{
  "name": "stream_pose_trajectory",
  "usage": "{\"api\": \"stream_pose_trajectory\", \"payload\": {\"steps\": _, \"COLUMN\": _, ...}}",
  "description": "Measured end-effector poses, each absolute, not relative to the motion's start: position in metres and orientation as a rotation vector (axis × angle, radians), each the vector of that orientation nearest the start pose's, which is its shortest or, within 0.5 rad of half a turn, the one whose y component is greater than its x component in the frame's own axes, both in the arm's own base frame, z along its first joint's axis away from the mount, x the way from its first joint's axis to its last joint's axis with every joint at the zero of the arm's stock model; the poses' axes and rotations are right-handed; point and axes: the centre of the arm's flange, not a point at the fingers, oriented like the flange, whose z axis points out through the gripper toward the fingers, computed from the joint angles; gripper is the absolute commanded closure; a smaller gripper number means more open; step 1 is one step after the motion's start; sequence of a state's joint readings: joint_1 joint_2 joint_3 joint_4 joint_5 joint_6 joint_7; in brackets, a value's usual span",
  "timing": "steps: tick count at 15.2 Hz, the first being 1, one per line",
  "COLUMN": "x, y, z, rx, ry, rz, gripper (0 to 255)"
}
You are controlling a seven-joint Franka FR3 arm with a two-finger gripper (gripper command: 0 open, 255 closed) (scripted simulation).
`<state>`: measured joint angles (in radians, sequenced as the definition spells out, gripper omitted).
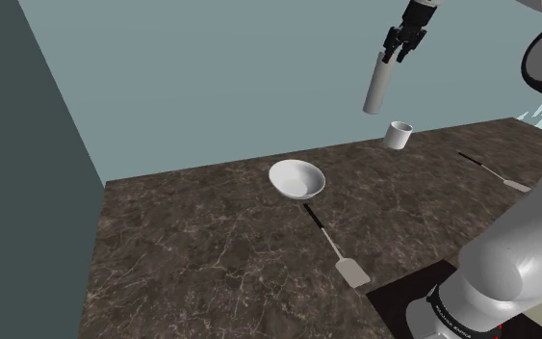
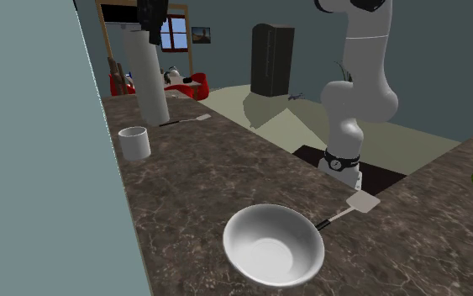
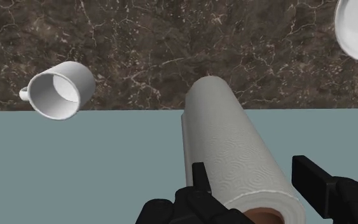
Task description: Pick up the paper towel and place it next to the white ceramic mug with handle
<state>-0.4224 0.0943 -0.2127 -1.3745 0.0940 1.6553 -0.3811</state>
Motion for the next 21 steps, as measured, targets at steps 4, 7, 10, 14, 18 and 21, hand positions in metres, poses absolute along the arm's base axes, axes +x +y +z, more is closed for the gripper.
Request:
{"api": "stream_pose_trajectory", "payload": {"steps": 4, "x": 0.463, "y": -0.387, "z": 0.664, "rx": -3.128, "ry": 0.393, "rz": -0.317, "gripper": 255}}
{"api": "stream_pose_trajectory", "payload": {"steps": 7, "x": 0.446, "y": -0.421, "z": 0.654, "rx": -3.128, "ry": 0.394, "rz": -0.318, "gripper": 255}}
{"api": "stream_pose_trajectory", "payload": {"steps": 10, "x": 0.43, "y": -0.453, "z": 0.647, "rx": -3.127, "ry": 0.393, "rz": -0.318, "gripper": 255}}
{"api": "stream_pose_trajectory", "payload": {"steps": 14, "x": 0.41, "y": -0.499, "z": 0.635, "rx": -3.128, "ry": 0.395, "rz": -0.319, "gripper": 255}}
{"api": "stream_pose_trajectory", "payload": {"steps": 18, "x": 0.387, "y": -0.543, "z": 0.624, "rx": -3.127, "ry": 0.394, "rz": -0.317, "gripper": 255}}
{"api": "stream_pose_trajectory", "payload": {"steps": 21, "x": 0.385, "y": -0.55, "z": 0.611, "rx": -3.128, "ry": 0.392, "rz": -0.318, "gripper": 255}}
